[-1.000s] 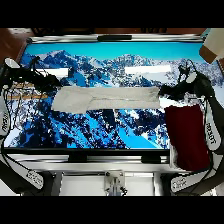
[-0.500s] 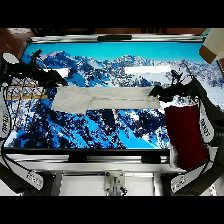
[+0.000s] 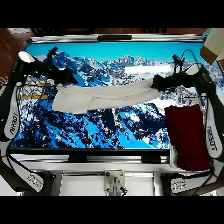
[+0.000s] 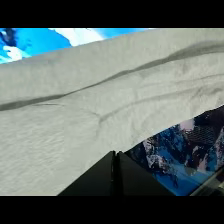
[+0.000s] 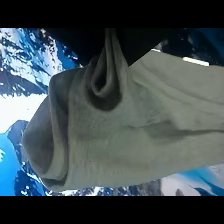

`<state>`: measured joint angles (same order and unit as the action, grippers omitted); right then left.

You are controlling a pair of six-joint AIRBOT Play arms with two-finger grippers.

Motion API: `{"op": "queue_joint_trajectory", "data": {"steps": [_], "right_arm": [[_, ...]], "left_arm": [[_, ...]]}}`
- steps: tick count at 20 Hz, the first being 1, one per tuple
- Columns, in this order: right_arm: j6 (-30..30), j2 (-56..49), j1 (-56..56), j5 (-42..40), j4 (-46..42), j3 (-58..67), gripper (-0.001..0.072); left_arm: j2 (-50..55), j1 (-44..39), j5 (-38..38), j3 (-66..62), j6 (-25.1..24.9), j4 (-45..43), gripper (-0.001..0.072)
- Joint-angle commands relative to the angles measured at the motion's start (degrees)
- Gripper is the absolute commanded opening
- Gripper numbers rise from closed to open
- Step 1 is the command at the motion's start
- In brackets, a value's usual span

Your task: Fold the shirts.

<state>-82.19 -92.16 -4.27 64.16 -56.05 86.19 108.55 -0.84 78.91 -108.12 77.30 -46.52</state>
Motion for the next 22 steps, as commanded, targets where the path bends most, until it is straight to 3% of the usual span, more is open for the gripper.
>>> {"op": "queue_joint_trajectory", "data": {"steps": [1,5,11,22], "right_arm": [[-3.48,10.10,0.11,6.67,1.11,0.52,0.0073],[-7.39,18.82,0.11,17.22,0.55,0.52,0.0073],[-10.84,25.40,0.11,21.70,-1.75,0.52,0.0073],[-11.56,26.99,0.11,22.23,1.18,0.52,0.0073]], "left_arm": [[2.12,-6.93,-0.90,-0.02,3.02,0.33,0.0039],[2.08,-14.86,-2.16,0.00,3.67,0.76,0.0039],[1.42,-19.15,-1.42,0.00,3.80,2.62,0.0038],[9.70,-38.45,-19.63,0.09,10.08,11.82,0.0038]]}}
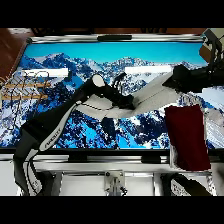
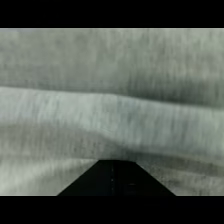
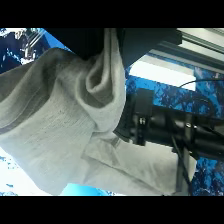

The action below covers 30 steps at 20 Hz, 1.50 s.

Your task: Fold the shirts.

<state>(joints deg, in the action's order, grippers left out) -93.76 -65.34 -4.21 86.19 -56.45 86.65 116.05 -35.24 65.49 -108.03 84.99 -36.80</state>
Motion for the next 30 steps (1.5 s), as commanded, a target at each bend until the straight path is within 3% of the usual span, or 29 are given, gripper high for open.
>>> {"op": "queue_joint_trajectory", "data": {"steps": [1,4,9,15,19,22,23,24,25,27,30], "right_arm": [[0.20,0.17,0.04,0.17,2.45,0.07,0.0073],[0.42,0.15,0.04,-1.11,1.84,0.07,0.0073],[0.57,-1.90,4.50,-10.45,1.77,0.07,0.0073],[1.64,-13.62,22.05,-27.69,1.66,0.07,0.0073],[3.19,-22.53,30.29,-41.22,7.58,0.07,0.0073],[1.90,-29.42,33.79,-45.77,9.73,0.07,0.0075],[1.75,-31.69,34.64,-47.39,11.78,0.07,0.0190],[1.95,-33.53,35.15,-48.68,15.67,0.07,0.0502],[3.13,-34.88,35.15,-49.07,20.44,0.07,0.0590],[4.70,-34.91,33.75,-47.04,22.91,0.07,0.0590],[4.31,-31.30,27.50,-37.83,17.70,0.07,0.0590]], "left_arm": [[2.78,-4.26,-7.63,0.00,2.29,3.85,0.0038],[2.60,-1.99,-5.27,-0.02,-1.18,5.31,0.0036],[-3.63,9.94,7.52,-0.02,-6.03,4.52,0.0035],[-18.47,30.77,14.84,-0.02,-5.62,-1.79,0.0036],[-26.16,44.04,18.21,-0.02,-5.11,-3.15,0.0037],[-29.38,50.12,19.80,0.00,-4.81,-3.15,0.0037],[-29.92,51.15,20.48,0.00,-4.81,-3.15,0.0037],[-30.29,51.74,20.98,0.00,-4.83,-3.15,0.0037],[-30.42,52.00,21.49,0.00,-4.83,-3.15,0.0037],[-30.38,51.95,22.21,0.00,-4.87,-3.15,0.0038],[-30.38,51.58,22.21,0.00,-6.14,-3.15,0.0037]]}}
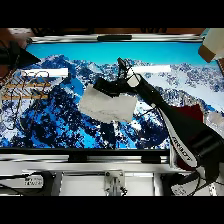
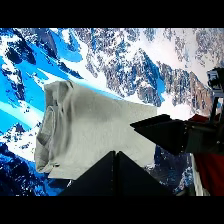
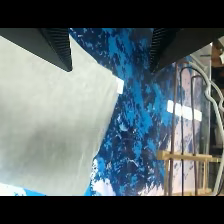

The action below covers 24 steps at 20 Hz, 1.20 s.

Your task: Fold the shirts.

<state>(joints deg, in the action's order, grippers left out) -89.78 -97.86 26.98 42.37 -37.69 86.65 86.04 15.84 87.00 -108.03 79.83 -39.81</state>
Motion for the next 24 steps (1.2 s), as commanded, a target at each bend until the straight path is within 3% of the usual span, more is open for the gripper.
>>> {"op": "queue_joint_trajectory", "data": {"steps": [1,5,6,8,11,17,21,22,23,24], "right_arm": [[-1.01,3.04,-6.78,10.43,-5.22,0.07,0.0589],[-9.14,7.43,-17.40,35.78,-35.56,-0.02,0.0589],[-9.22,7.39,-18.95,39.91,-39.28,-1.57,0.0590],[-8.39,7.37,-20.87,35.85,-30.95,-8.28,0.0667],[-3.32,7.06,-20.37,22.58,-16.37,-17.16,0.0667],[-1.44,1.25,-19.15,16.28,-10.08,-18.45,0.0667],[4.09,-1.81,-15.32,11.26,-1.25,-18.45,0.0652],[6.16,-1.92,-15.04,10.56,1.46,-18.45,0.0459],[8.46,-1.77,-15.52,10.38,3.63,-18.10,0.0077],[10.88,-1.22,-16.35,10.93,5.46,-17.29,0.0071]], "left_arm": [[-0.37,0.31,0.70,0.00,-1.01,-0.15,0.0037],[-0.37,0.09,0.70,0.00,-1.18,-0.15,0.0038],[-0.35,0.09,0.70,0.00,-1.20,-0.15,0.0038],[-0.24,0.09,0.70,0.00,-1.18,-0.15,0.0037],[-0.24,0.09,0.70,0.00,-1.22,-0.15,0.0038],[-0.20,0.09,0.70,0.00,-1.18,-0.15,0.0038],[-0.20,0.09,0.70,0.00,-1.16,-0.15,0.0038],[-0.20,0.09,0.70,0.00,-1.16,-0.15,0.0038],[-0.20,0.09,0.70,0.00,-1.16,-0.15,0.0038],[-0.20,0.09,0.70,0.00,-1.16,-0.15,0.0038]]}}
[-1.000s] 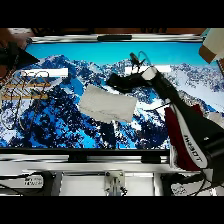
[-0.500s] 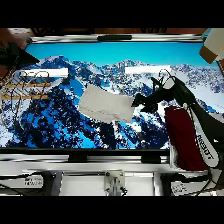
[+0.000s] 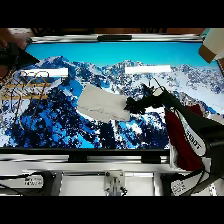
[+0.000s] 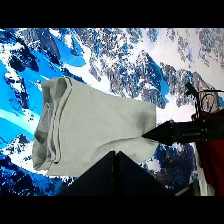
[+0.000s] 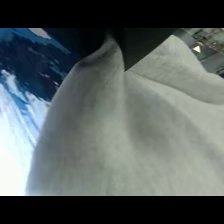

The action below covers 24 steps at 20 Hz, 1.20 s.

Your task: Fold the shirts.

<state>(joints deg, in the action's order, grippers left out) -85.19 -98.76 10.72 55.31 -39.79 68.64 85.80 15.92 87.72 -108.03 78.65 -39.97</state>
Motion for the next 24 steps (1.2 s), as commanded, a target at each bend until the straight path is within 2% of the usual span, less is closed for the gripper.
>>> {"op": "queue_joint_trajectory", "data": {"steps": [1,4,8,11,15,18,20,24], "right_arm": [[9.35,0.94,-1.31,-0.26,8.96,2.16,0.0073],[9.92,7.30,-6.69,7.76,7.17,9.60,0.0072],[-3.28,18.45,-16.11,20.24,-9.22,19.69,0.0073],[-8.07,26.82,-24.90,26.16,-17.81,22.36,0.0072],[-11.13,34.49,-37.55,31.98,-24.17,22.36,0.0072],[-11.34,37.03,-44.02,40.09,-25.57,22.36,0.0072],[-11.34,37.90,-45.64,45.05,-28.57,22.36,0.0072],[-11.96,38.97,-45.59,51.25,-42.10,21.90,0.0073]], "left_arm": [[0.04,0.00,-0.02,0.00,0.00,0.00,0.0038],[0.11,0.00,-0.02,0.00,-1.38,0.00,0.0037],[0.09,0.00,0.02,0.00,-3.08,0.00,0.0038],[0.09,0.00,0.02,0.00,-3.26,0.00,0.0038],[0.09,0.00,0.02,0.00,-3.72,0.02,0.0038],[0.09,0.00,0.02,0.00,-4.55,0.04,0.0038],[0.09,0.00,0.02,0.00,-4.57,0.04,0.0038],[0.09,-0.02,0.00,0.00,-5.75,0.07,0.0038]]}}
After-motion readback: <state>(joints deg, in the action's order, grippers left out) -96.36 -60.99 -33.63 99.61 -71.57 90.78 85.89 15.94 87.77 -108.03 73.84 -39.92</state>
